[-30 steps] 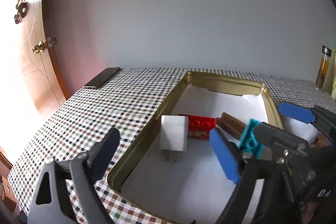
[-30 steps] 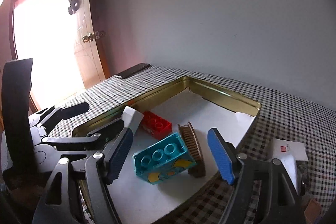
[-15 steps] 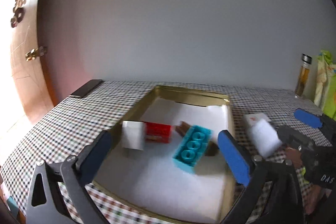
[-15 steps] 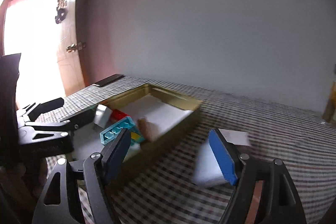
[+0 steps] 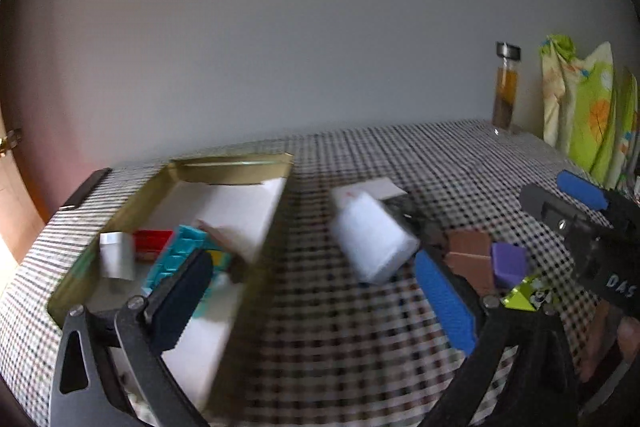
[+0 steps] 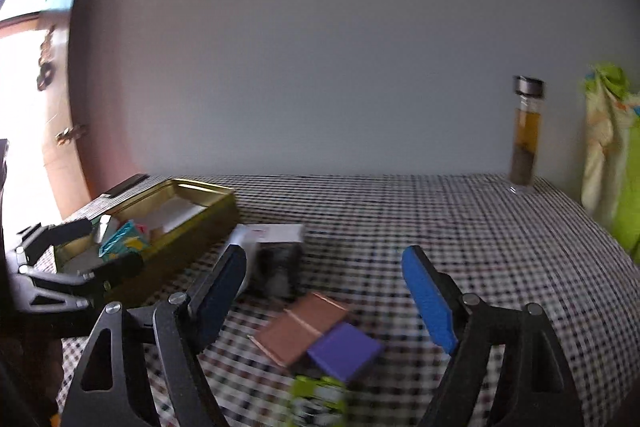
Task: Organize rigid objects
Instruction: 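Withdraw both tools from the tray toward the clear box and green block, then grasp the clear plastic box with the left tool while the right tool grasps the green soccer-print block, then carry the clear box and green block over the gold tin tray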
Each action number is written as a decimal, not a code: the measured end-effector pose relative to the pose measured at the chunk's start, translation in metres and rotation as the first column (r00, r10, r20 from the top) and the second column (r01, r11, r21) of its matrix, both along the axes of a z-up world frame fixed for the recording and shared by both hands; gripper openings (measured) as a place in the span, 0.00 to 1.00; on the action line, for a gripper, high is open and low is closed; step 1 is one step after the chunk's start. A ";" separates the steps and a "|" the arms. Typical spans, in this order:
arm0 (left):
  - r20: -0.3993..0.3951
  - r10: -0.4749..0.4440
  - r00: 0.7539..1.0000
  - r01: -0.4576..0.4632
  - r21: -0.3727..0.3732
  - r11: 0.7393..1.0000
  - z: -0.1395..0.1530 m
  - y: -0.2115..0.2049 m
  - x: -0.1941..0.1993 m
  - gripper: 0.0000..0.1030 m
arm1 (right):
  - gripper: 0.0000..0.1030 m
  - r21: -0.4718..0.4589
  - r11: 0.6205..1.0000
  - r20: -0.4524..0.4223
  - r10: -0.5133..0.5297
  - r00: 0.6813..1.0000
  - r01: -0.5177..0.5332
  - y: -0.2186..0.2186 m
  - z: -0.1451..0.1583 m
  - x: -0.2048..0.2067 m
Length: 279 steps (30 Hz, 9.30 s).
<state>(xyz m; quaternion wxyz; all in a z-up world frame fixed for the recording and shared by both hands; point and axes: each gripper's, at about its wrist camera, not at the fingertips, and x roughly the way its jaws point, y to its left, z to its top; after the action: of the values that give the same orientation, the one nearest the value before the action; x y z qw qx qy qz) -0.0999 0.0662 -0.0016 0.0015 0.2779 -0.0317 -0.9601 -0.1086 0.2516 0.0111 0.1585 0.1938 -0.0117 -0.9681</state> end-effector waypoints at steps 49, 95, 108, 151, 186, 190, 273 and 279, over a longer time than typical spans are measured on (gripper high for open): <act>0.232 -0.081 0.969 0.029 0.218 0.976 -0.038 -0.003 -0.059 0.23 | 0.85 -0.015 0.985 0.116 -0.169 0.979 0.171 0.033 -0.008 -0.014; 0.011 -0.038 0.999 0.035 0.186 0.982 -0.013 -0.016 -0.009 0.23 | 0.34 -0.014 0.993 0.235 0.119 0.965 -0.119 -0.005 -0.034 0.020; 0.000 -0.050 0.999 0.049 0.197 0.979 -0.012 -0.017 -0.007 0.23 | 0.34 -0.049 0.994 0.148 0.105 0.983 -0.099 -0.012 -0.012 0.007; -0.242 0.080 0.967 -0.051 0.123 0.991 0.010 -0.040 0.040 0.23 | 0.34 -0.073 0.995 -0.085 0.063 0.994 -0.069 -0.031 0.006 0.025; -0.249 0.166 0.954 -0.141 0.115 0.983 0.006 -0.090 0.050 0.23 | 0.34 -0.048 0.984 -0.093 0.164 0.982 -0.169 -0.079 0.004 0.029; -0.243 0.174 0.954 -0.150 0.117 0.982 0.005 -0.095 0.050 0.23 | 0.34 -0.041 0.983 -0.092 0.176 0.980 -0.180 -0.084 0.004 0.029; -0.006 0.273 0.962 -0.272 0.073 0.960 -0.009 -0.169 0.018 0.23 | 0.34 0.073 0.929 0.080 0.356 0.931 -0.362 -0.203 0.016 -0.032; 0.031 0.265 0.964 -0.266 0.069 0.961 -0.012 -0.171 0.008 0.23 | 0.34 0.101 0.924 0.112 0.358 0.927 -0.369 -0.220 0.010 -0.047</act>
<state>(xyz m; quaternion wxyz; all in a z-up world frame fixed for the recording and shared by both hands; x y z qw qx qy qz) -0.0919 -0.1051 -0.0138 0.1198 0.2900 0.0405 -0.9486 -0.1556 0.0315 0.0207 0.3227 0.2459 0.0755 -0.9109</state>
